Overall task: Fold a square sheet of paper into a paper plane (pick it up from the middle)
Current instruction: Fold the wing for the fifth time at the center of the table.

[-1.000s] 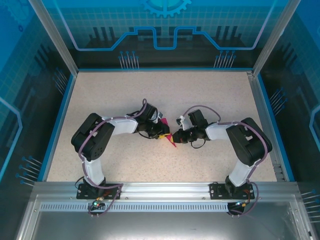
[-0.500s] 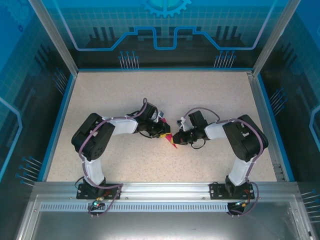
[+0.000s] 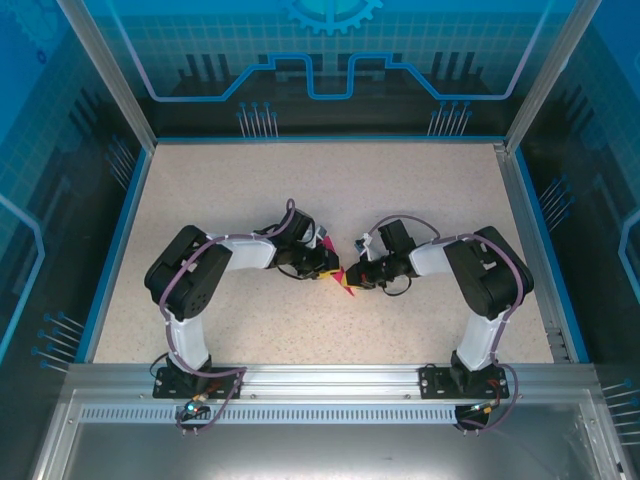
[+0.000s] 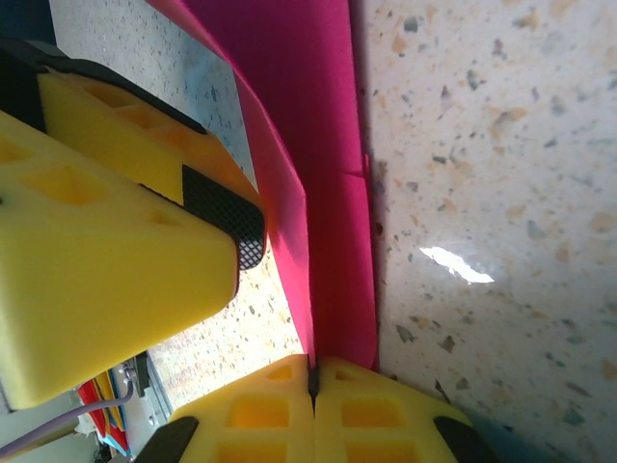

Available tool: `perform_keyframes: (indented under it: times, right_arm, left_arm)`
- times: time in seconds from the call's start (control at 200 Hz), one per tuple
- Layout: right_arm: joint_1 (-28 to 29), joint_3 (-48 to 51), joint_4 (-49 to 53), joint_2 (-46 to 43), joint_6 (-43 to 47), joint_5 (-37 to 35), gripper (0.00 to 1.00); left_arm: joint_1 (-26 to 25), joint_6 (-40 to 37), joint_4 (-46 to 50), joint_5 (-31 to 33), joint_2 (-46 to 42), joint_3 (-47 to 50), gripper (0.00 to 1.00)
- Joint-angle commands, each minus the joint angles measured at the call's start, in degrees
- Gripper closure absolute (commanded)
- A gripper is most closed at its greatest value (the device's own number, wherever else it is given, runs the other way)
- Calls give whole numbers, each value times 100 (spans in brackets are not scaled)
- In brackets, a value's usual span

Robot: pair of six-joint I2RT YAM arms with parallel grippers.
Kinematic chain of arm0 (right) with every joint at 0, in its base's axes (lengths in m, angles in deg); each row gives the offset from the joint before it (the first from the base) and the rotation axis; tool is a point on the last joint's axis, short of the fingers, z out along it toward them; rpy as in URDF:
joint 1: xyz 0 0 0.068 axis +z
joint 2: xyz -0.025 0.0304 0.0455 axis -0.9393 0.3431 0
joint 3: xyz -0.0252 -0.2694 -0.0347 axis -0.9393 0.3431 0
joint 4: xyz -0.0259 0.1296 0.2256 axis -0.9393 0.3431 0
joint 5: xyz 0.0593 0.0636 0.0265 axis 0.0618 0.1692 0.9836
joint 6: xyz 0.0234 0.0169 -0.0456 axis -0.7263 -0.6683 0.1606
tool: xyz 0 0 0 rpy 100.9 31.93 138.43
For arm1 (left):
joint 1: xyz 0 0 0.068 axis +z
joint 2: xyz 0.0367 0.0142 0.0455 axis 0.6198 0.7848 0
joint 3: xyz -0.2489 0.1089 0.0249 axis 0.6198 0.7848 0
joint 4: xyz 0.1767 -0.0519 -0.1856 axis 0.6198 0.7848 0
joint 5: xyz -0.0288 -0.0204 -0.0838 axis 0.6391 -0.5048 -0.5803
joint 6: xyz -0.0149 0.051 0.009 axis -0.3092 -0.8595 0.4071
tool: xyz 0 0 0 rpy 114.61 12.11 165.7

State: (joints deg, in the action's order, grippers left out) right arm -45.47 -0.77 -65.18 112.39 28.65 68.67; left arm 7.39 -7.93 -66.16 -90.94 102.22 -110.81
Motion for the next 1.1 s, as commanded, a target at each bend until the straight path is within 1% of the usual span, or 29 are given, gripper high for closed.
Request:
perform_keyframes:
  times: [0.0,0.24,0.54,0.705,0.91,1.035,1.095]
  right_arm:
    - [-95,-81,250,191,-32,-113,100]
    - [-93,-108,345,186,-1,-106,100]
    - [-90,-125,411,187,19,-111,100]
    - [-92,-149,522,121,38,-162,99]
    - [-93,-209,1075,-437,249,-494,90]
    - [-4,-305,1587,-917,405,-945,84]
    - [108,-361,1783,-1132,411,-1259,83]
  left_arm:
    - [-13,-177,71,-56,66,69,75]
    - [-14,-174,304,149,225,-117,78]
    - [-17,133,577,359,426,-285,80]
    - [-17,181,966,586,473,-383,81]
    - [-18,195,1262,655,617,-481,81]
    - [-22,212,1401,701,683,-536,81]
    - [-28,215,1484,728,706,-568,81]
